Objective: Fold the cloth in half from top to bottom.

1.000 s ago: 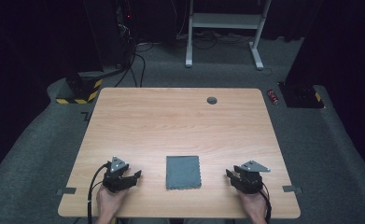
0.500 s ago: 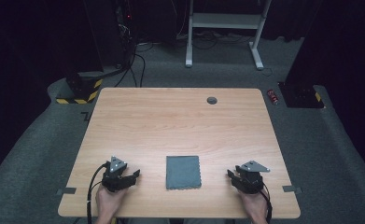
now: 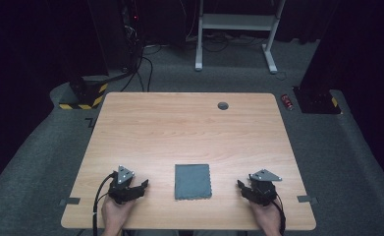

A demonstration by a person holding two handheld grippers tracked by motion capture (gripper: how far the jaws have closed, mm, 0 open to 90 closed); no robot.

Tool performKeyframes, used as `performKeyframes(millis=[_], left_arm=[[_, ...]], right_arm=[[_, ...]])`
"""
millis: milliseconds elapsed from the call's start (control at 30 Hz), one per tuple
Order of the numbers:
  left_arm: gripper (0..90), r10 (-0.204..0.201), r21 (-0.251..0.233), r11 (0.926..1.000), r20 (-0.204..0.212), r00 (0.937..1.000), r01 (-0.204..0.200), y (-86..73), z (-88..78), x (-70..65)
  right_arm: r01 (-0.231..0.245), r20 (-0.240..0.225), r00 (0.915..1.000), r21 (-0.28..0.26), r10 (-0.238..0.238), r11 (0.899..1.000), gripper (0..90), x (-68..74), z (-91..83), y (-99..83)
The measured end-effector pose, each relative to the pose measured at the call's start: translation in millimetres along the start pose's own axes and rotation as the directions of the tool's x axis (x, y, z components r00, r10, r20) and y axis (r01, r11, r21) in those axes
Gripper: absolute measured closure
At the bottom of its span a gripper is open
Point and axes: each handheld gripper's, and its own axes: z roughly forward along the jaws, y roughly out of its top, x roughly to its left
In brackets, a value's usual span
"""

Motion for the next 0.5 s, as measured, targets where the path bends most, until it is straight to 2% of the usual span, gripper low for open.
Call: performKeyframes(millis=[500], left_arm=[[29.2,0.002,0.002,1.0,0.003,1.0,-0.002,0.0,0.0,-0.3]], right_arm=[[-0.003,0.004,1.0,0.001,0.003,1.0,42.5,0.9,0.3,0.2]])
